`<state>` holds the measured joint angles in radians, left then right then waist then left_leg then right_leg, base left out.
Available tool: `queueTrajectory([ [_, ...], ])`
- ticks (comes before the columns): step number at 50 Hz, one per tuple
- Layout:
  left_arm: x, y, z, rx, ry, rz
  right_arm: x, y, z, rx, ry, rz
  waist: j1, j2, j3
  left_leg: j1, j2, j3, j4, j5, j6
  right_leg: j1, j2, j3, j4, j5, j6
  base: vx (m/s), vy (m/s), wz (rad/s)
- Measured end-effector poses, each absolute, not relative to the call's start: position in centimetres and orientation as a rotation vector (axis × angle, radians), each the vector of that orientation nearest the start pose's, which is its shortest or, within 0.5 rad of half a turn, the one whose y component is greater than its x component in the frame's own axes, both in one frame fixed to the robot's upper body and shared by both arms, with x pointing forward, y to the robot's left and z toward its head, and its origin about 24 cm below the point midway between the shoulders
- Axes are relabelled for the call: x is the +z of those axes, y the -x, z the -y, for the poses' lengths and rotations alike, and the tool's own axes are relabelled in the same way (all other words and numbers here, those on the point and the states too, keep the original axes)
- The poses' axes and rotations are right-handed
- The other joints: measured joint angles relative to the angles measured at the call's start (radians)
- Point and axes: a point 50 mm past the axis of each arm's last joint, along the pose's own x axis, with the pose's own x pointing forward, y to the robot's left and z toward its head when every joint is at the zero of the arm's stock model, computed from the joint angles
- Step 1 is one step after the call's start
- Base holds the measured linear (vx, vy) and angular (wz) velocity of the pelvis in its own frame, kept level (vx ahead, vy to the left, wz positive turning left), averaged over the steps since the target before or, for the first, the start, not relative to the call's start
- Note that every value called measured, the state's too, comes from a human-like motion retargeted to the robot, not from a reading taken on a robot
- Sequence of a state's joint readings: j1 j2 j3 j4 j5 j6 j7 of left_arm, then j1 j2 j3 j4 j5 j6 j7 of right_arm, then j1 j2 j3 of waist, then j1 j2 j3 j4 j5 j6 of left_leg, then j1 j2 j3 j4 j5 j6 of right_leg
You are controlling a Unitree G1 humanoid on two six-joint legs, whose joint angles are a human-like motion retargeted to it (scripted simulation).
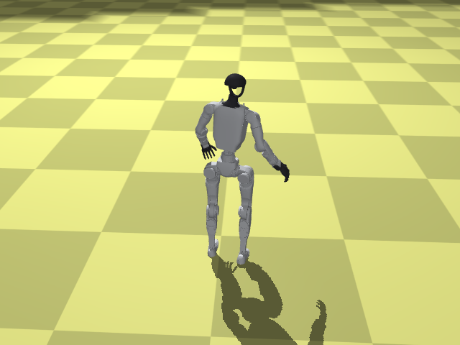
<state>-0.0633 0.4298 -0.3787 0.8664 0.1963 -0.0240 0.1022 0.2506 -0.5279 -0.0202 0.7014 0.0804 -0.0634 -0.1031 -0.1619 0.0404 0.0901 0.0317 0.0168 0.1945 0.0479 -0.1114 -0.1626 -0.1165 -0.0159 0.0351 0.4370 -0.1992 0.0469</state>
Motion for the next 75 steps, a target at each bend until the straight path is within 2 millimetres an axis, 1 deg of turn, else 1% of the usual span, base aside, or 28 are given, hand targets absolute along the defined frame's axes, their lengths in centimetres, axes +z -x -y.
queueTrajectory([
  [2, -8.5, -17.6, -26.7, -0.189, -0.890, -0.684, -5.9, -12.3, 33.6, -0.190, 0.660, -0.726, 0.018, -0.022, -0.001, 0.004, -0.030, -0.013, 0.015, -0.010, -0.009, 0.017, -0.045, -0.047, -0.153, 0.071, 0.077, 0.32, -0.01, 0.57],
  [3, -7.0, -17.5, -27.7, -0.199, -0.950, -0.627, -4.2, -13.1, 33.7, -0.127, 0.759, -0.662, 0.030, -0.032, -0.004, 0.004, -0.045, -0.019, 0.023, -0.016, -0.009, 0.026, -0.063, -0.058, -0.215, 0.111, 0.105, 0.31, -0.03, 0.57],
  [4, -5.2, -17.5, -28.7, -0.201, -1.015, -0.566, -2.3, -13.9, 33.9, -0.080, 0.857, -0.591, 0.045, -0.038, -0.007, 0.004, -0.054, -0.025, 0.031, -0.023, -0.007, 0.033, -0.074, -0.062, -0.249, 0.131, 0.117, 0.30, -0.04, 0.52],
  [5, -3.3, -17.5, -29.6, -0.203, -1.087, -0.500, -0.2, -14.6, 34.0, -0.039, 0.956, -0.515, 0.061, -0.042, -0.010, 0.003, -0.060, -0.031, 0.038, -0.029, -0.004, 0.041, -0.081, -0.063, -0.269, 0.141, 0.122, 0.28, -0.05, 0.43],
  [7, 1.3, -17.7, -31.4, -0.171, -1.229, -0.360, 4.7, -15.6, 34.3, -0.015, 1.127, -0.348, 0.099, -0.043, -0.020, 0.001, -0.062, -0.042, 0.050, -0.040, 0.004, 0.054, -0.086, -0.074, -0.269, 0.128, 0.122, 0.26, -0.06, 0.34],
  [9, 6.2, -17.9, -32.8, -0.115, -1.363, -0.220, 9.6, -16.1, 34.2, -0.030, 1.267, -0.182, 0.137, -0.046, -0.033, 0.000, -0.063, -0.052, 0.059, -0.046, 0.013, 0.066, -0.089, -0.092, -0.273, 0.127, 0.134, 0.24, -0.08, 0.27],
  [11, 10.9, -18.2, -33.6, -0.043, -1.484, -0.089, 14.2, -16.4, 33.8, -0.067, 1.377, -0.026, 0.172, -0.050, -0.048, 0.000, -0.062, -0.061, 0.066, -0.049, 0.022, 0.076, -0.089, -0.108, -0.282, 0.136, 0.152, 0.22, -0.09, 0.28],
  [14, 17.3, -18.6, -34.2, 0.073, -1.635, 0.083, 20.2, -16.4, 32.8, -0.136, 1.489, 0.187, 0.211, -0.063, -0.069, -0.004, -0.062, -0.082, 0.079, -0.048, 0.034, 0.091, -0.091, -0.125, -0.291, 0.146, 0.174, 0.18, -0.09, 0.35],
  [17, 22.6, -18.9, -33.8, 0.169, -1.746, 0.230, 25.1, -16.3, 31.5, -0.188, 1.567, 0.366, 0.232, -0.082, -0.082, -0.014, -0.063, -0.105, 0.103, -0.054, 0.034, 0.099, -0.098, -0.140, -0.285, 0.144, 0.181, 0.14, -0.08, 0.45],
  [20, 26.5, -19.1, -33.0, 0.229, -1.819, 0.354, 28.5, -16.3, 30.3, -0.216, 1.644, 0.500, 0.238, -0.096, -0.087, -0.025, -0.051, -0.092, 0.105, -0.072, 0.028, 0.107, -0.101, -0.163, -0.276, 0.133, 0.178, 0.10, -0.05, 0.51],
  [22, 28.4, -19.1, -32.4, 0.258, -1.855, 0.420, 30.1, -16.3, 29.6, -0.229, 1.692, 0.560, 0.237, -0.097, -0.083, -0.030, -0.034, -0.067, 0.081, -0.067, 0.024, 0.114, -0.095, -0.184, -0.273, 0.126, 0.172, 0.07, -0.02, 0.48],
  [24, 29.8, -19.0, -31.8, 0.279, -1.886, 0.469, 31.3, -16.3, 29.1, -0.235, 1.736, 0.596, 0.235, -0.096, -0.078, -0.032, -0.023, -0.052, 0.063, -0.051, 0.023, 0.122, -0.088, -0.205, -0.278, 0.125, 0.163, 0.06, -0.01, 0.43],
  [28, 31.6, -18.6, -31.0, 0.306, -1.942, 0.525, 32.9, -16.4, 28.6, -0.237, 1.800, 0.625, 0.231, -0.094, -0.065, -0.029, -0.016, -0.057, 0.048, -0.032, 0.034, 0.139, -0.078, -0.239, -0.299, 0.134, 0.152, 0.04, 0.01, 0.33],
  [35, 32.8, -18.3, -30.3, 0.292, -1.967, 0.544, 34.0, -16.3, 28.4, -0.238, 1.843, 0.621, 0.240, -0.105, -0.063, -0.028, -0.021, -0.063, 0.021, -0.016, 0.040, 0.145, -0.080, -0.261, -0.319, 0.141, 0.157, 0.01, 0.00, 0.03],
  [44, 33.0, -18.3, -29.9, 0.254, -1.962, 0.546, 34.4, -16.2, 28.7, -0.250, 1.833, 0.612, 0.233, -0.106, -0.069, -0.016, -0.030, -0.084, -0.010, -0.041, 0.012, 0.159, -0.085, -0.287, -0.342, 0.109, 0.156, 0.00, 0.00, 0.00],
  [54, 32.7, -18.3, -30.3, 0.257, -1.977, 0.514, 34.2, -16.2, 29.3, -0.257, 1.834, 0.573, 0.227, -0.101, -0.062, -0.017, -0.038, -0.084, -0.018, -0.046, 0.019, 0.164, -0.089, -0.285, -0.360, 0.099, 0.156, 0.00, 0.00, 0.00],
  [65, 33.6, -18.1, -30.4, 0.300, -1.998, 0.538, 34.6, -16.0, 29.9, -0.288, 1.860, 0.553, 0.224, -0.101, -0.046, -0.027, -0.043, -0.086, -0.009, -0.052, 0.011, 0.159, -0.095, -0.284, -0.362, 0.099, 0.158, 0.00, 0.00, 0.00],
  [75, 33.7, -18.1, -30.3, 0.289, -2.000, 0.540, 34.9, -15.9, 30.0, -0.308, 1.864, 0.560, 0.234, -0.095, -0.037, -0.028, -0.043, -0.078, 0.000, -0.062, 0.012, 0.158, -0.095, -0.278, -0.362, 0.102, 0.160, 0.00, 0.00, 0.00],
])
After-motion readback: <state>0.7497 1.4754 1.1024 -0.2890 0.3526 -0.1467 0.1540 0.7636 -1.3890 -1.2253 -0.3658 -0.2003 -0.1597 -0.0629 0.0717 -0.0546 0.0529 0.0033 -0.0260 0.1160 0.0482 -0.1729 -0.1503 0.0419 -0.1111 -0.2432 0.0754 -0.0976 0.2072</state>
